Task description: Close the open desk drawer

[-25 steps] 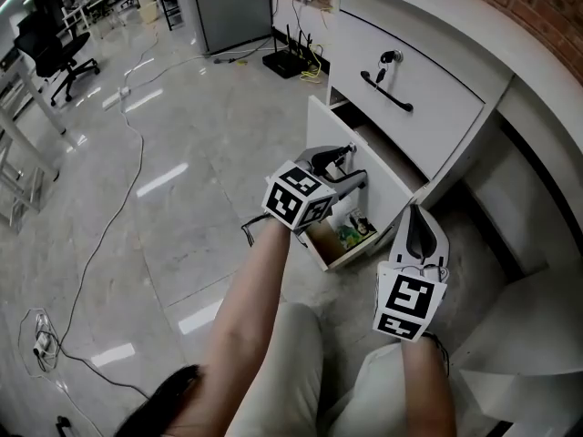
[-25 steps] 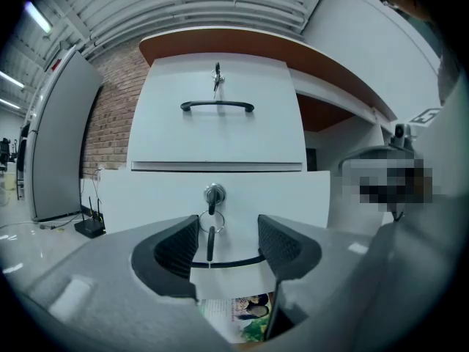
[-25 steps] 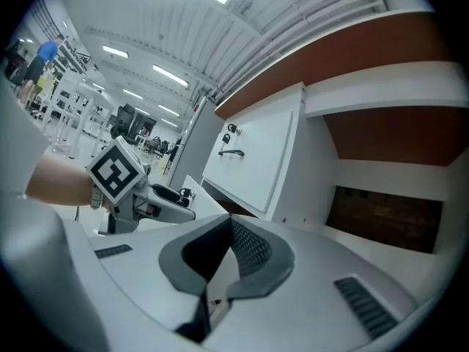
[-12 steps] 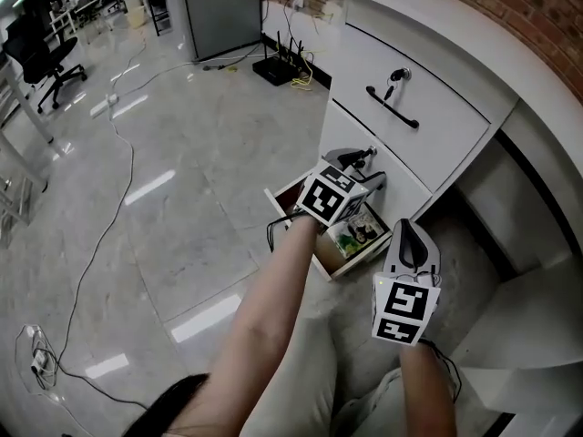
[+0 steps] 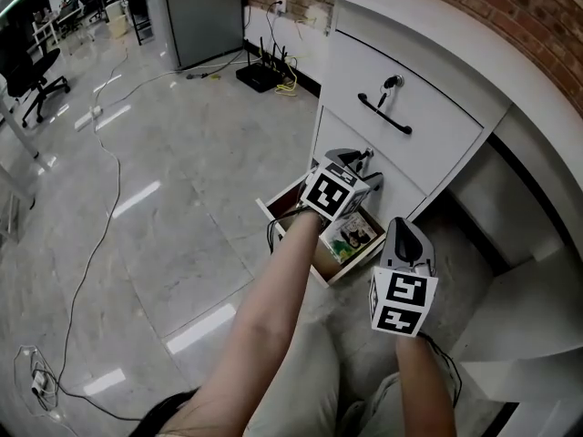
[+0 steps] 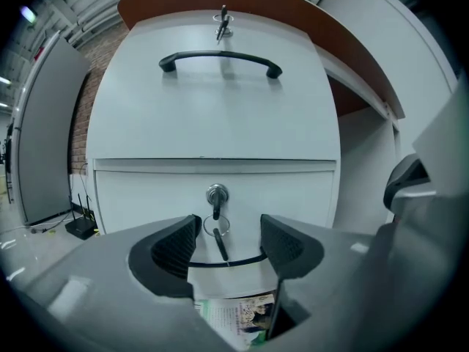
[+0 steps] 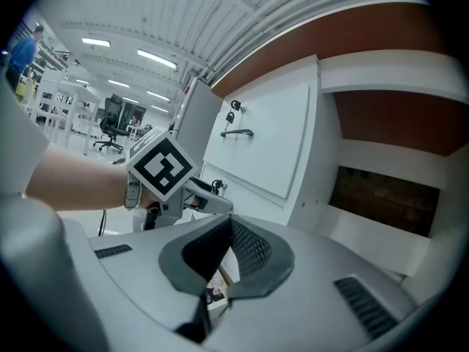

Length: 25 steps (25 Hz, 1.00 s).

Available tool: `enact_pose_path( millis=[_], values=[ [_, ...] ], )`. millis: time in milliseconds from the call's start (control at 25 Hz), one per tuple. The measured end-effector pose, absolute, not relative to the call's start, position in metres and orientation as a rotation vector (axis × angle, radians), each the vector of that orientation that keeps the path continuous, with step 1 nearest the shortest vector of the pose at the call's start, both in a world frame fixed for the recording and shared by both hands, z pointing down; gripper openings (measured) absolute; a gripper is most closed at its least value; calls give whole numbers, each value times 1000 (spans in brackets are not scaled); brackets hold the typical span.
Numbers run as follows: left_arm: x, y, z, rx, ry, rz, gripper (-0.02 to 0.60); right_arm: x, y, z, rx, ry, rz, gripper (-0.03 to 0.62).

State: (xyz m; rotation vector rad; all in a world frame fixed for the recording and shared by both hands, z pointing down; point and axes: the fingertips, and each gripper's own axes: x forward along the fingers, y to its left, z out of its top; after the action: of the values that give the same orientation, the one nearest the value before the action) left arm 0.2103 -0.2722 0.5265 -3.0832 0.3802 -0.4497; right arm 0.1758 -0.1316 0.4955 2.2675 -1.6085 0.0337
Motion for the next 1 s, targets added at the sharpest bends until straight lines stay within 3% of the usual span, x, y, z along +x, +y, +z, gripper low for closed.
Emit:
enact_pose_path(
  millis=[720,880,1000],
  values=[
    [172,-232,502,-2954,576,-132,268,159,-134,508,2197,-1664,38,11],
    [151,-213,494,-2945,640,-61,153,159,-127,505,2169,-1705,-2,11],
    [135,-201,492,-2953,698,-9,18,158,-122,507,2161,-1758,-4,11]
  ],
)
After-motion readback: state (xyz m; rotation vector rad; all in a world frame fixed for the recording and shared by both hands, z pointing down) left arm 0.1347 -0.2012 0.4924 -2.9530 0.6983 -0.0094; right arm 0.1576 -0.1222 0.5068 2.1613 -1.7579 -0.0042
